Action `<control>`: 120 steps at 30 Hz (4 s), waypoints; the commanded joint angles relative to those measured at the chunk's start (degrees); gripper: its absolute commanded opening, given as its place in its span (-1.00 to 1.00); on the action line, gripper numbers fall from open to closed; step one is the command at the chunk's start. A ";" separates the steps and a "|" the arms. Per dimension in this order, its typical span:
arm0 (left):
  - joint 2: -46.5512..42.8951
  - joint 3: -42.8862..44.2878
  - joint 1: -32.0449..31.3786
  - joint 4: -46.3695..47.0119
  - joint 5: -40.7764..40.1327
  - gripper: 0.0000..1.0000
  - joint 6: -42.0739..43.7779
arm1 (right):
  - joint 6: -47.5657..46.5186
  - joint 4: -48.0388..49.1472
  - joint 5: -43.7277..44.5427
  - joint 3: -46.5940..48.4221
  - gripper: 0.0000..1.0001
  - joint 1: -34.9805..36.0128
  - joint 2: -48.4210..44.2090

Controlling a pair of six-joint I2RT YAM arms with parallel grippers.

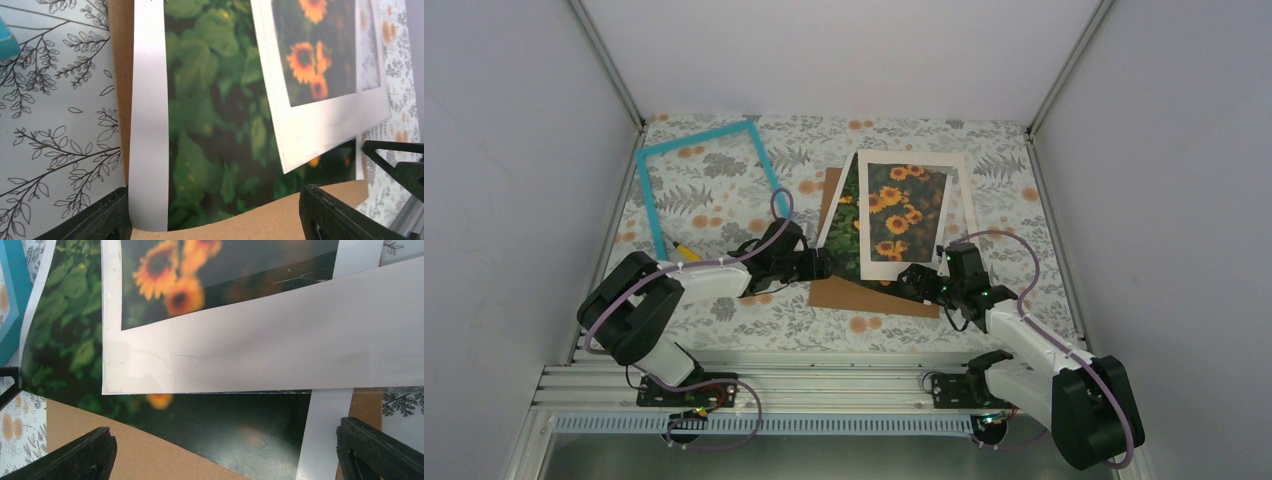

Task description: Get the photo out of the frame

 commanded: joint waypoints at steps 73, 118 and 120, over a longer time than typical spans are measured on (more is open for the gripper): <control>24.31 28.43 11.21 -3.97 11.37 -0.95 11.67 | -1.87 -1.80 -3.57 -0.32 1.00 0.00 0.44; -23.00 21.08 11.03 -39.35 -22.31 -0.95 18.12 | -1.47 -4.50 -0.47 2.36 1.00 0.02 -6.04; -23.79 23.09 11.03 -41.54 -23.87 -0.95 18.82 | -1.48 -4.59 -0.45 2.38 1.00 0.02 -6.05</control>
